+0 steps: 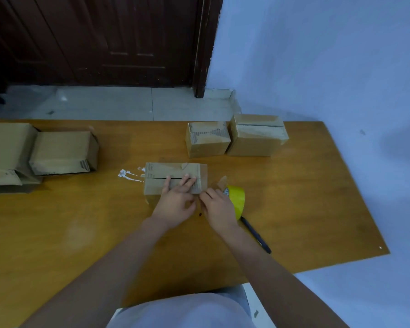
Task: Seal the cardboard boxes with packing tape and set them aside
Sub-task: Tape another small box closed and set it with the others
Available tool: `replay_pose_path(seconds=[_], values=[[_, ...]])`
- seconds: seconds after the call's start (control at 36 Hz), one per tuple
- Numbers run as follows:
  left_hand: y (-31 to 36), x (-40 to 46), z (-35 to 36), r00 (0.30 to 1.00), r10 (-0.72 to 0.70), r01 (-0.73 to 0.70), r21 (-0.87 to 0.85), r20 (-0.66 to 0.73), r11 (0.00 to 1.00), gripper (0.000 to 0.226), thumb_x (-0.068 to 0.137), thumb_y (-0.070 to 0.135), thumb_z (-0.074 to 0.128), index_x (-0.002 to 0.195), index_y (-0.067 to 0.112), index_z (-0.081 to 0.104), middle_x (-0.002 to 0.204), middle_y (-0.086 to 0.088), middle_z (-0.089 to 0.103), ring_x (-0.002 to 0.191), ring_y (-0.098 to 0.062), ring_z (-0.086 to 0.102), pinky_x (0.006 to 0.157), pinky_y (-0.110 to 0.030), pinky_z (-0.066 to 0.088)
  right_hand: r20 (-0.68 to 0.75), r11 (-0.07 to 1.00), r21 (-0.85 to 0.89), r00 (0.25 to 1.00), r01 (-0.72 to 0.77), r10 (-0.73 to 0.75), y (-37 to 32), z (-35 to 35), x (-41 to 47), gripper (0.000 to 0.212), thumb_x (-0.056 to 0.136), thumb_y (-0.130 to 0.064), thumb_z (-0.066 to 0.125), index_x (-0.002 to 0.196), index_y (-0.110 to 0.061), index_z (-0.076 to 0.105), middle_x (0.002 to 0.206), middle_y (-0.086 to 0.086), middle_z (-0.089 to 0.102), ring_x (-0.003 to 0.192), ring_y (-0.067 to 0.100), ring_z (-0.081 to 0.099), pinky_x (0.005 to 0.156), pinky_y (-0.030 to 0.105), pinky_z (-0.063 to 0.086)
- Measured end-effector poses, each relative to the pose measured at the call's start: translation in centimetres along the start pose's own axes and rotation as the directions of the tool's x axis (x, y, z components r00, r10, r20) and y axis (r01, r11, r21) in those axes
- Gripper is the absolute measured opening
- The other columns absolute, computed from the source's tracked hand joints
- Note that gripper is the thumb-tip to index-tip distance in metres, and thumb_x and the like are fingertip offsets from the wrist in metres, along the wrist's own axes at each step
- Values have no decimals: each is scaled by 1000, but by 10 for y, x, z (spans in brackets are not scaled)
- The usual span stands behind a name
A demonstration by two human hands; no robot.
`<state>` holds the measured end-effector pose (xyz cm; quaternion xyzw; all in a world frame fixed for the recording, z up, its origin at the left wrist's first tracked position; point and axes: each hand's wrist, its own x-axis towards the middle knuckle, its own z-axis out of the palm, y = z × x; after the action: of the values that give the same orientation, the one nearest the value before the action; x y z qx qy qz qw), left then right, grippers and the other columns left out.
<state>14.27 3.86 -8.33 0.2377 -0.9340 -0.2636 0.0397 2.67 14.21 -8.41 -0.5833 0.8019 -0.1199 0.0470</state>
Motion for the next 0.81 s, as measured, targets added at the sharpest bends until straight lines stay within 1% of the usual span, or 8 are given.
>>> replay_pose_path(seconds=[0.11, 0.17, 0.25, 0.36, 0.58, 0.64, 0.75, 0.81], values=[[4, 3, 1, 990, -50, 48, -21, -129, 999, 38, 92, 33, 46, 117, 9, 63, 138, -4, 54, 137, -15, 39, 118, -52, 8, -4, 1000, -24, 1000, 11, -11, -1, -1, -2, 28, 55, -9, 83, 73, -12, 63, 71, 4, 58, 62, 25, 58, 49, 29, 49], [4, 5, 5, 978, 2, 23, 121, -206, 992, 38, 84, 23, 66, 118, 7, 62, 120, -10, 66, 117, -22, 60, 109, -57, 31, -26, 999, -37, 1000, 4, -4, -1, 0, -2, 27, 54, -8, 84, 70, -12, 63, 70, 4, 58, 60, 24, 57, 47, 28, 48], [0, 8, 9, 963, 66, -5, 232, -259, 973, 32, 78, 23, 73, 108, 15, 67, 114, -3, 69, 107, -20, 65, 94, -50, 44, -41, 999, -51, 999, 4, -6, 0, 2, -2, 25, 56, -8, 84, 68, -12, 63, 70, 3, 58, 60, 23, 56, 48, 28, 47], [-8, 11, 12, 950, 126, -37, 299, -287, 953, 35, 86, 39, 43, 102, 22, 68, 115, 6, 67, 108, -15, 62, 88, -43, 39, -69, 998, -66, 998, -4, -1, -1, 3, 0, 22, 57, -9, 83, 68, -12, 64, 70, 2, 59, 60, 22, 56, 48, 27, 47], [-18, 13, 24, 888, 249, -111, 347, -386, 931, 30, 85, 36, 46, 101, 21, 66, 115, 2, 66, 110, -16, 54, 88, -43, 31, -78, 992, -54, 991, -116, 112, -11, 9, 2, 24, 56, -7, 84, 67, -13, 63, 68, 1, 61, 58, 21, 57, 45, 24, 45], [-19, 12, 26, 879, 270, -124, 358, -393, 925, 30, 85, 35, 46, 100, 20, 68, 115, 1, 67, 108, -19, 59, 88, -43, 31, -14, 978, -77, 981, -195, 194, -17, 4, 4, 19, 61, -7, 81, 70, -13, 66, 73, 1, 63, 64, 21, 60, 47, 25, 45], [-19, 13, 27, 890, 256, -100, 387, -377, 916, 29, 85, 38, 46, 94, 22, 68, 116, 1, 66, 110, -19, 54, 89, -45, 30, 311, 953, -144, 902, -267, 300, -20, 4, -1, 22, 92, -4, 48, 107, -6, 63, 113, 11, 58, 108, 29, 55, 77, 36, 47], [-18, 15, 27, 894, 247, -91, 388, -374, 917, 30, 85, 38, 45, 92, 21, 68, 115, 1, 65, 110, -18, 48, 89, -46, 30, 315, 941, -54, 889, -334, 333, -22, 5, -7, 21, 94, -11, 44, 106, -9, 62, 112, 10, 57, 105, 28, 55, 71, 35, 42]])
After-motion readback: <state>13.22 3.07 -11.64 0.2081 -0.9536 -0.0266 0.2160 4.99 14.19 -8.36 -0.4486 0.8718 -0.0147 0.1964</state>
